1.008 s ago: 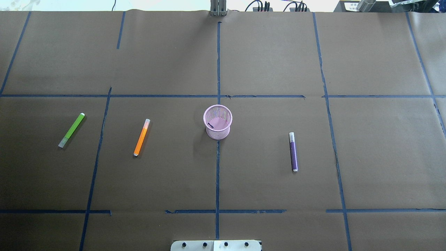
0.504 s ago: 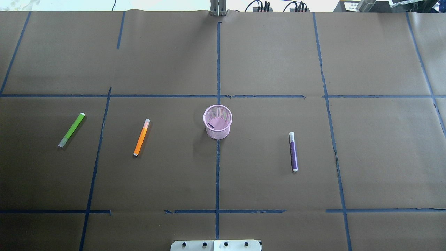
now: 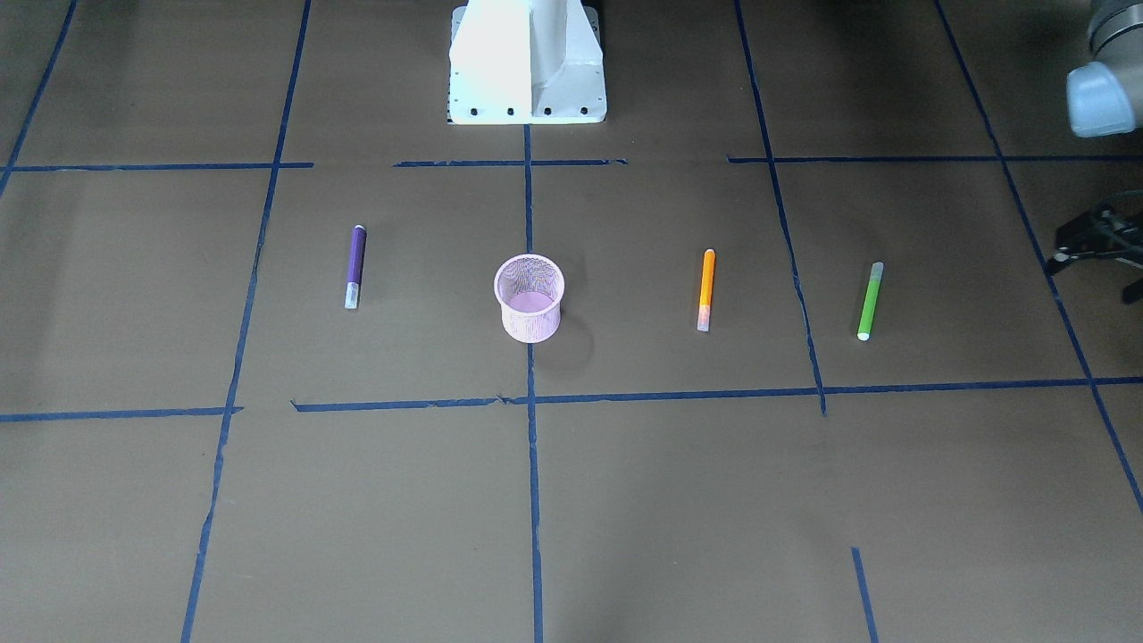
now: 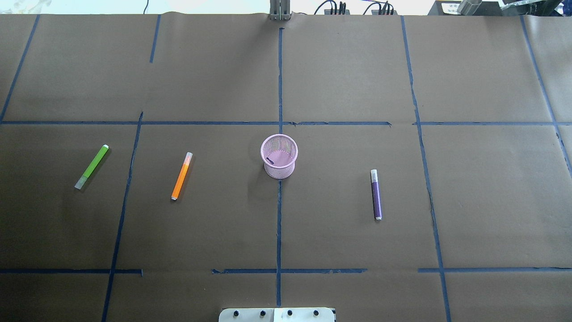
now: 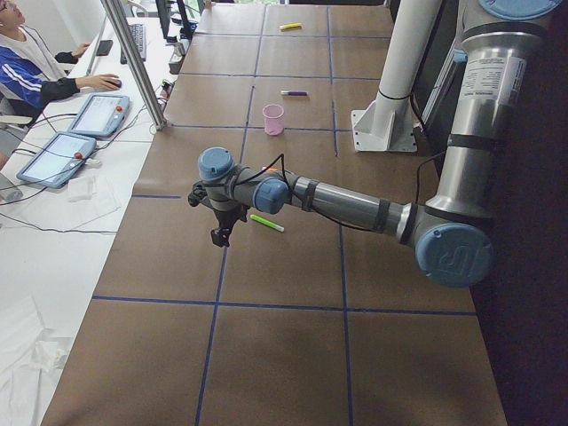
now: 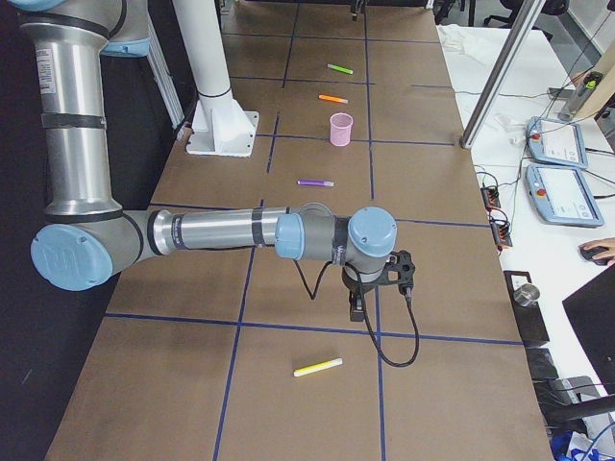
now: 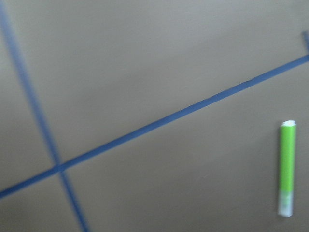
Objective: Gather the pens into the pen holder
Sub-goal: 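Move the left gripper down over the green highlighter and close on it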
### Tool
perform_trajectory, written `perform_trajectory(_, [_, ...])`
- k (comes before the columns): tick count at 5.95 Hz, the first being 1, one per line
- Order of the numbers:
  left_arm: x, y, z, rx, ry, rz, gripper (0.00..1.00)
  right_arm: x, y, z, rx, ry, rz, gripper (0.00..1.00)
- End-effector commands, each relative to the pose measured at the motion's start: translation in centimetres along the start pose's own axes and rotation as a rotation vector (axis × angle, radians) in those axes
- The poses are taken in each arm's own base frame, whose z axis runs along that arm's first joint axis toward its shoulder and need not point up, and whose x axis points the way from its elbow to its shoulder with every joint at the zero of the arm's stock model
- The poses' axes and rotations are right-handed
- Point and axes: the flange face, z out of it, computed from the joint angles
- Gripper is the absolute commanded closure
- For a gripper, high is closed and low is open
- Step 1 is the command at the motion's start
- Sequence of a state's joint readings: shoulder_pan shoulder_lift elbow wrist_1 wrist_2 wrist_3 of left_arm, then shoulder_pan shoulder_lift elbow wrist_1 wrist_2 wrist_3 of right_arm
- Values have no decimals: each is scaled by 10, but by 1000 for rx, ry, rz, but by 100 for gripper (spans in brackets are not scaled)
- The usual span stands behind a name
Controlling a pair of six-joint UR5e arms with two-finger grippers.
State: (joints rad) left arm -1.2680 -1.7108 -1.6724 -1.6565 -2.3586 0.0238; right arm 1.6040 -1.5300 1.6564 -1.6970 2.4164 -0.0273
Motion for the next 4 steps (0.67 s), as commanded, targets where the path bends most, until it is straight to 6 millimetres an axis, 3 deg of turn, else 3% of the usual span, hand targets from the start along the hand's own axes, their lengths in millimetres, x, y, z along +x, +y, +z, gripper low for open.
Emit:
perform_trajectory(1, [61, -24, 36, -7, 38, -51, 0, -19, -8, 14, -27, 2, -46, 0])
perform_trajectory(4, [135, -28, 99, 7, -9, -212, 0, -22, -9, 17, -32, 1, -50, 0])
